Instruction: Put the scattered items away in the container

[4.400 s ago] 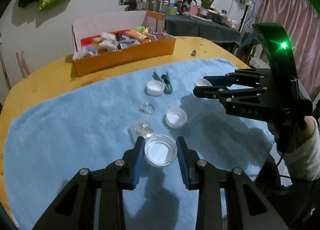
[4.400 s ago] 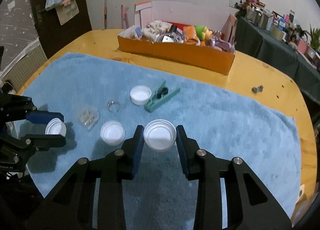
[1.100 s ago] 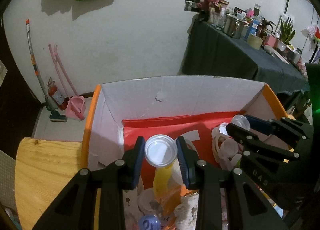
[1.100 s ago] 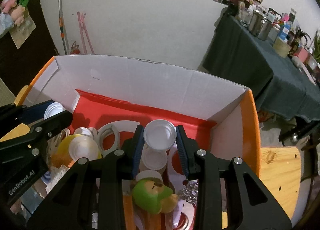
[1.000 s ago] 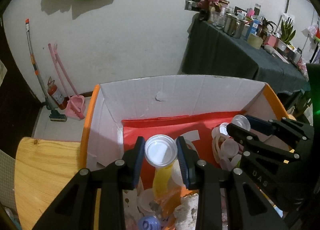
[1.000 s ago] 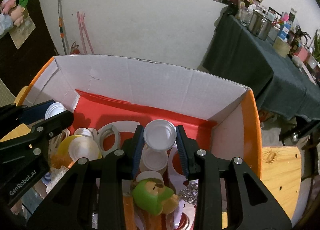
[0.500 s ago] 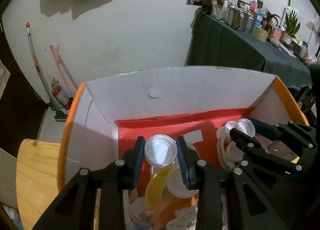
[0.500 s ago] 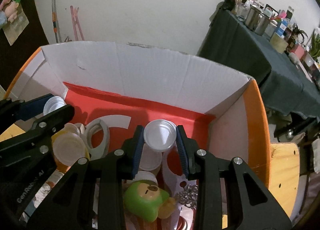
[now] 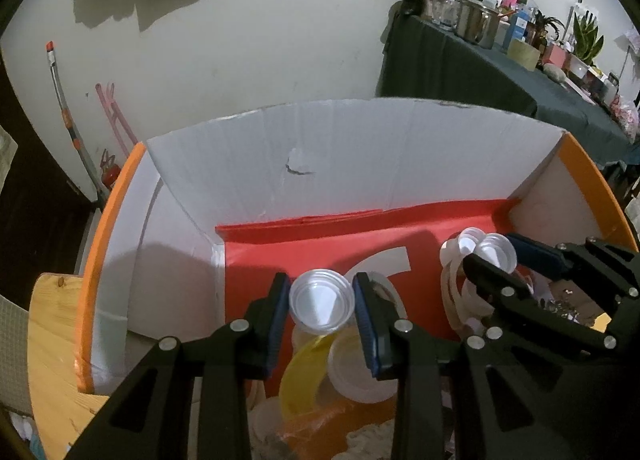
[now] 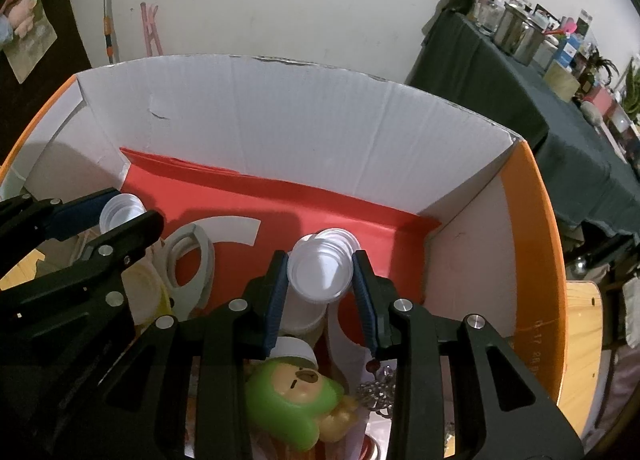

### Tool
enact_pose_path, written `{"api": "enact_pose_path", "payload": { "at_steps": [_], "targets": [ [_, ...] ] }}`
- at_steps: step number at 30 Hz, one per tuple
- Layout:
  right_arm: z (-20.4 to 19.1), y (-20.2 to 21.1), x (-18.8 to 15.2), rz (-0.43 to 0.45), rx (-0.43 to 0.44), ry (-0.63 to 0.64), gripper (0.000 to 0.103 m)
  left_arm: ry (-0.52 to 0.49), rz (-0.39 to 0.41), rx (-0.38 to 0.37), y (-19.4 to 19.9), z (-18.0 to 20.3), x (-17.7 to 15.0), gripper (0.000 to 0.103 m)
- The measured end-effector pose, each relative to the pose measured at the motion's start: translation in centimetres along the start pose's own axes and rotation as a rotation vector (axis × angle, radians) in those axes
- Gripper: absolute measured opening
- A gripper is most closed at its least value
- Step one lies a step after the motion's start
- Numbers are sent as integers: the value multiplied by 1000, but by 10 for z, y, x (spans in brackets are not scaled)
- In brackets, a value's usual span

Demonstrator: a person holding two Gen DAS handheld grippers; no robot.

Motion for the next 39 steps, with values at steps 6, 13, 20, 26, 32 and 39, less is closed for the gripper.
{"api": "enact_pose_path", "payload": {
  "at_steps": [6,13,20,26,32,39],
  "targets": [
    [0,0,0,-1,-4,1,31,0,-7,-7,-2,1,-4,35],
    [-3,0,-1,1,-12,6,31,-5,-11,-5,-4,2,-5,35],
    [-3,-1,-2,-2,-13,-1,31,-5,-10,-5,-5,1,-7,35],
    [-2,-2,0,-2,-16,0,36,-9,-9,3,-5,1,-7,35],
    [1,-4,-2,-5,-28,-1,43,-12,-9,9,-5,1,-6,35],
    [3,-5,-1,-6,-29,-2,44,-15,-8,14,-4,0,-5,35]
  ]
}}
Point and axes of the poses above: each gripper's, at about its wrist camera, not at the fingertips, and y roughly against the way its jaws point, z to its right, x to its top, the point moved 10 cm from there along -y, roughly the way its jaws point, and after that the axes turned 6 degrees about -y, right-handed, at the moved point
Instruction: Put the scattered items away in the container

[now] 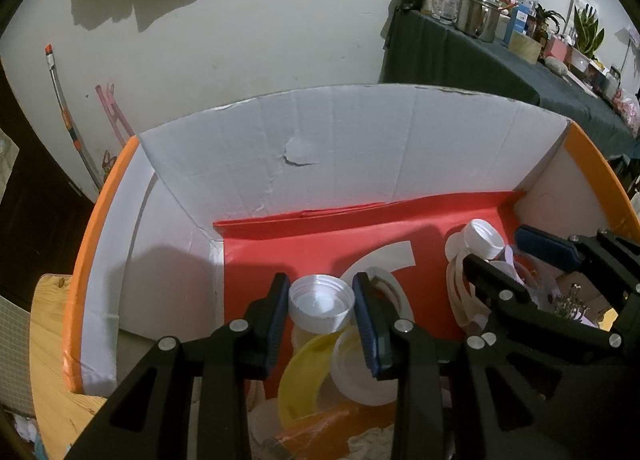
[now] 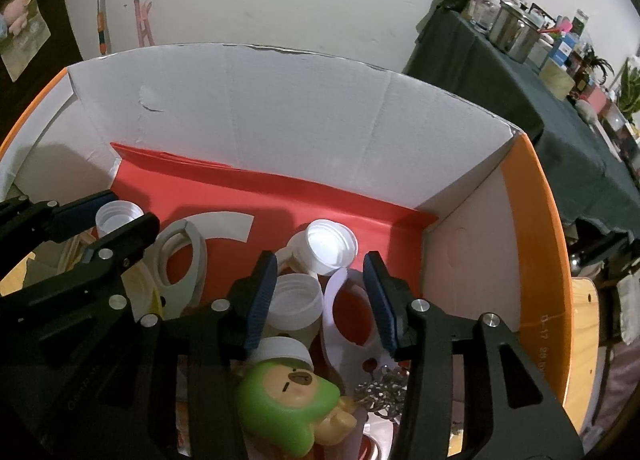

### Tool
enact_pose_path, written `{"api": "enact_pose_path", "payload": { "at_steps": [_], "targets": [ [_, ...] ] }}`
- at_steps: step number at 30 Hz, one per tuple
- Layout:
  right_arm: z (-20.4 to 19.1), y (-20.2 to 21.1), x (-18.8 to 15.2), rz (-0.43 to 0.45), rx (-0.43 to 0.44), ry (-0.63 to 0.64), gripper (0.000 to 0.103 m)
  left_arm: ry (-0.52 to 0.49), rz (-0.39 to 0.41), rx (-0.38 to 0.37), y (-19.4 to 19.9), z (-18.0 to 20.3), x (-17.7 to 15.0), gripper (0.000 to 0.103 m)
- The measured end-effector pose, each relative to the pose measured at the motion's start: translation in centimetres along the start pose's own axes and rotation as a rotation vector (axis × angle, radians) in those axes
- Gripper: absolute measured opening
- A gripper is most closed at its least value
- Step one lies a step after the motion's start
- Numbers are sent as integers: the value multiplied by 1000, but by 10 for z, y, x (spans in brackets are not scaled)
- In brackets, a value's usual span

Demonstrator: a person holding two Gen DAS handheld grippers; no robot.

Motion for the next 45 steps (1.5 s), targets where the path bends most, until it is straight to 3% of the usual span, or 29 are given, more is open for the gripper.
{"api": "enact_pose_path", "payload": {
  "at_steps": [4,28,45],
  "targets": [
    [1,0,0,0,-2,-6,48,-3,-1,5,1,0,0,35],
    [2,8,2,18,-10,-3,50,-15,8,25,3,-1,3,36],
    [-2,15,3,29,-6,6,55,-14,31,45,15,-6,5,43]
  ]
}}
Point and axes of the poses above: each gripper's, at about its wrist camera, not at the fingertips, and y roughly against the way its jaws point, z to its right, x to its top, the point moved 10 cm from there along -y, roughly the way its jaws point, and after that the axes turned 6 degrees about -y, right-handed, at the moved point
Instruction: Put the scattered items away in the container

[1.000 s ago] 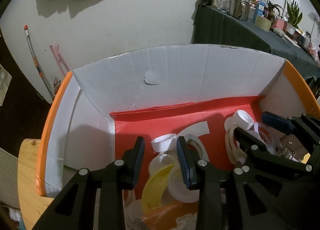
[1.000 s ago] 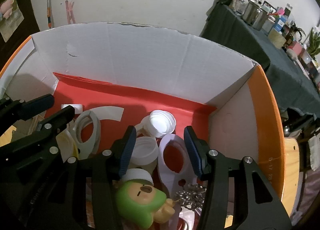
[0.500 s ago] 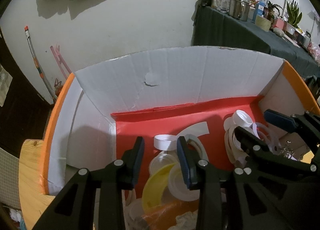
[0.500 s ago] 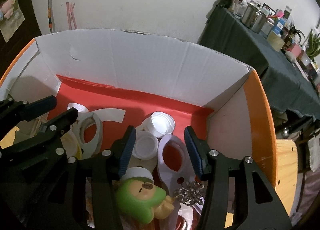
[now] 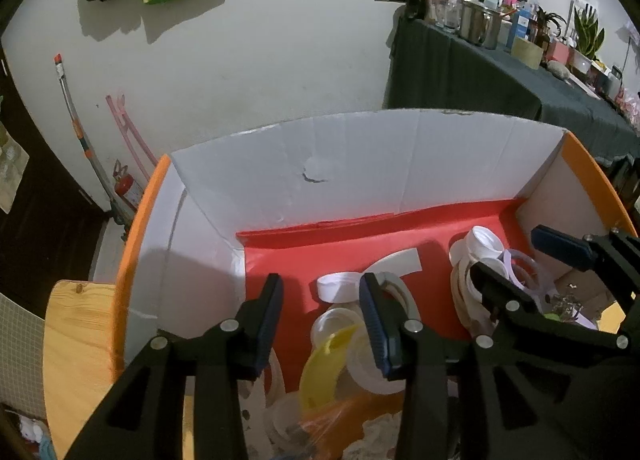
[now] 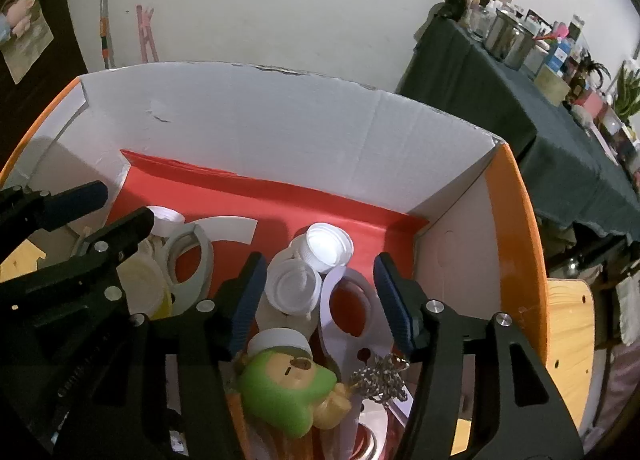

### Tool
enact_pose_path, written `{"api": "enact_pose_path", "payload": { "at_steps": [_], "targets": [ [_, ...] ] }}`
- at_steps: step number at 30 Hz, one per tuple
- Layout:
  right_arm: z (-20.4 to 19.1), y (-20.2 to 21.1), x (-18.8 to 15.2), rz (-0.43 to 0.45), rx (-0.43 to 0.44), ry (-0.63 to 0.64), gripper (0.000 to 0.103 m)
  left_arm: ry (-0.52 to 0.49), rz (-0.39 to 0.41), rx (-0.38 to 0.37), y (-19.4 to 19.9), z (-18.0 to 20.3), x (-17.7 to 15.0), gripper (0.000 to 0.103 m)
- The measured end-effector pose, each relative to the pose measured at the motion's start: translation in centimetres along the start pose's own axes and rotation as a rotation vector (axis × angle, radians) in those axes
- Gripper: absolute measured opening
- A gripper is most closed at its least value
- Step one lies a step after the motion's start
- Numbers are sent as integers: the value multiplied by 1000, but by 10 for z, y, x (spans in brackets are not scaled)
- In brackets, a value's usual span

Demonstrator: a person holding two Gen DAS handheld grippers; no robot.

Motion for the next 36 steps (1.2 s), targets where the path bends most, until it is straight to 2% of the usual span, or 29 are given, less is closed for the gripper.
{"api": "enact_pose_path", "payload": {
  "at_steps": [18,22,32,36],
  "targets": [
    [-2,24,1,32,0,5,60,2,23,6,20,-6,-3,47],
    [1,35,3,48,-4,0,65,7,30,10,26,-7,-3,47],
    [4,75,0,98,-3,-8,66,17,75,10,64,-15,-5,48],
    [2,101,-9,128,4,-3,67,19,103,-1,88,-17,-14,52]
  ]
}}
Point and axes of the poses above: each gripper's, at about its wrist camera, not at the fingertips, and y roughly against the way its jaws point, z to its right, x to its top, the point moved 10 cm from there along -y, roughly the way its jaws point, and after that the axes turned 6 degrees about -y, right-handed, at the moved point
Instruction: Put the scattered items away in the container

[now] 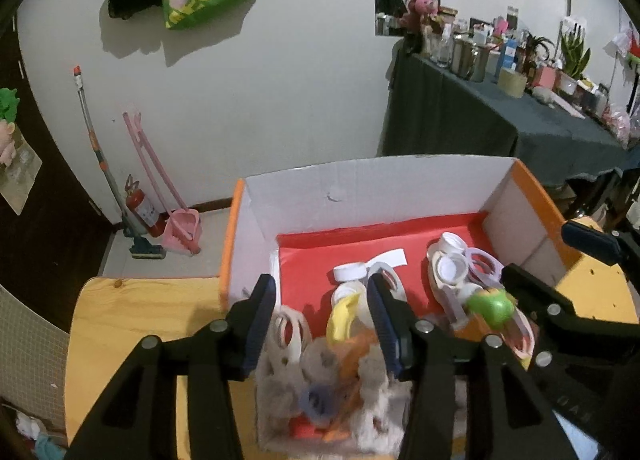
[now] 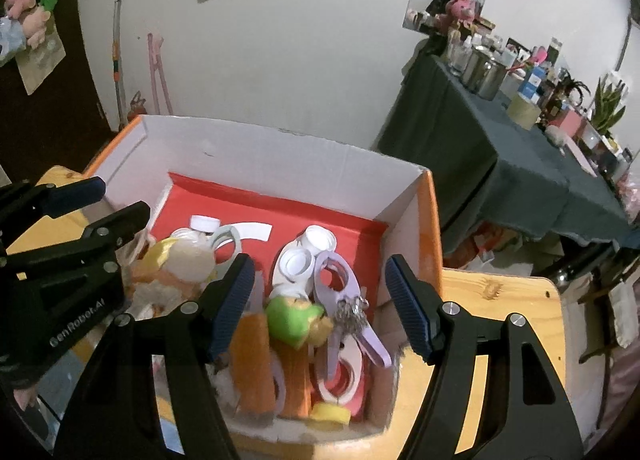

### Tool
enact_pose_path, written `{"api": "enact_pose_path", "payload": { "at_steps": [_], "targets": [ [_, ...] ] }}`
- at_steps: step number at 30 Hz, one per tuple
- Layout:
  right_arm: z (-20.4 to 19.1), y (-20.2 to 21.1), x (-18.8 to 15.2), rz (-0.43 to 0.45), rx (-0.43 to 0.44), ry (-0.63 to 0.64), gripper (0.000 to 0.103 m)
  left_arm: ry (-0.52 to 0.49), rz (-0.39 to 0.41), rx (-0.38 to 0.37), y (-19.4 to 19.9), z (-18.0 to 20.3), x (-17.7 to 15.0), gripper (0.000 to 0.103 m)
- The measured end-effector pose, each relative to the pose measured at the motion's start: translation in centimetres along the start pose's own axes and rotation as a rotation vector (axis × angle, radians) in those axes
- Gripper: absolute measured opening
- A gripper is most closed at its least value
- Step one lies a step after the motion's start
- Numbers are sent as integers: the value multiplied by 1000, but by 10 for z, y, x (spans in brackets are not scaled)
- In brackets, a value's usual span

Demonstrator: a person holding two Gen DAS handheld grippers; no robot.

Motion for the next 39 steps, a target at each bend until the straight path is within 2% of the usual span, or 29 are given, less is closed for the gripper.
{"api": "enact_pose_path", "payload": {
  "at_steps": [11,15,18,25,32,39],
  "targets": [
    [-19,74,-22,76,67,12,72,-19,60,-38,70,-5,-37,54],
    [-26,99,-36,99,99,11,72,-33,83,-63,93,-3,-57,59],
    [-31,111,-51,100,133,4,72,-64,81,-93,104,4,-78,59],
    [-31,116,-91,72,157,-7,74,-127,73,-168,118,23,-126,60],
    [-24,103,-130,23,147,-48,74,-199,57,-240,122,46,-171,60],
    [-24,78,-168,-48,141,-112,74,-238,-11,-316,110,65,-219,60]
  ]
}}
Point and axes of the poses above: each gripper's, at about its wrist camera, not at the fingertips, and y roughly against the way its jaws point, z to its right, x to its top, the point moved 10 cm from there along -y, roughly the way its jaws point, and after that the axes turned 6 degrees about -y, right-handed, at the moved point
